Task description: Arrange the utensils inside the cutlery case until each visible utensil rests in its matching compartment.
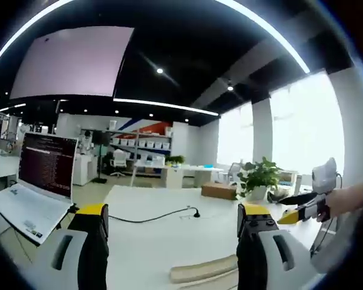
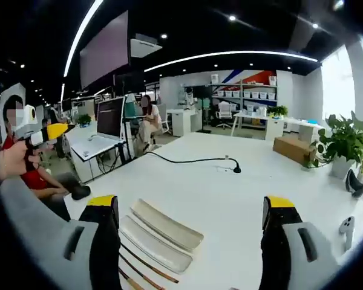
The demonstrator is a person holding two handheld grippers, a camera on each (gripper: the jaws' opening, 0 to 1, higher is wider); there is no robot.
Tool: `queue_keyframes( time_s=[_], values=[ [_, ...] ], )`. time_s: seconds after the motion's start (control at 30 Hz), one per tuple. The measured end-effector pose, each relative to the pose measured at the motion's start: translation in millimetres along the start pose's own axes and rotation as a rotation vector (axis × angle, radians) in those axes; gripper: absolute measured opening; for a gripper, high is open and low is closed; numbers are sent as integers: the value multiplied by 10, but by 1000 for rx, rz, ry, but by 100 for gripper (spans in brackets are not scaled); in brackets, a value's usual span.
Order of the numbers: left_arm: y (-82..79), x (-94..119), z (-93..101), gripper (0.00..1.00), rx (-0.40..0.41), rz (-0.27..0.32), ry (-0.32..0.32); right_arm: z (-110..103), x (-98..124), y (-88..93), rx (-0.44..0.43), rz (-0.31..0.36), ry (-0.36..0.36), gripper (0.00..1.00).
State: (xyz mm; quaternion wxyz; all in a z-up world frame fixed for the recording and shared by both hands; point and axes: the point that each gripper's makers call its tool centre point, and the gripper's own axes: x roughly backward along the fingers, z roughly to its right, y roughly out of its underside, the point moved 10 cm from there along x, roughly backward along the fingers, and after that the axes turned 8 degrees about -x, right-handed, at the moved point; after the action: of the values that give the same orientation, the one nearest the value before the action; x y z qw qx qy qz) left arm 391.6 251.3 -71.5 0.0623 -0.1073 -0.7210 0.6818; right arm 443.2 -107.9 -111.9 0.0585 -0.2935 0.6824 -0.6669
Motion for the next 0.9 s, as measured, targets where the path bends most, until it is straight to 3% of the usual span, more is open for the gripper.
queue_keyframes(
  time_s=[0.23, 0.9],
  values=[
    [6, 0, 5, 90, 5, -6, 6, -64, -10, -59, 83, 34, -3, 99],
    [-2, 4, 35, 89, 3, -5, 20, -45, -10, -15, 98, 11, -11, 94]
  ],
)
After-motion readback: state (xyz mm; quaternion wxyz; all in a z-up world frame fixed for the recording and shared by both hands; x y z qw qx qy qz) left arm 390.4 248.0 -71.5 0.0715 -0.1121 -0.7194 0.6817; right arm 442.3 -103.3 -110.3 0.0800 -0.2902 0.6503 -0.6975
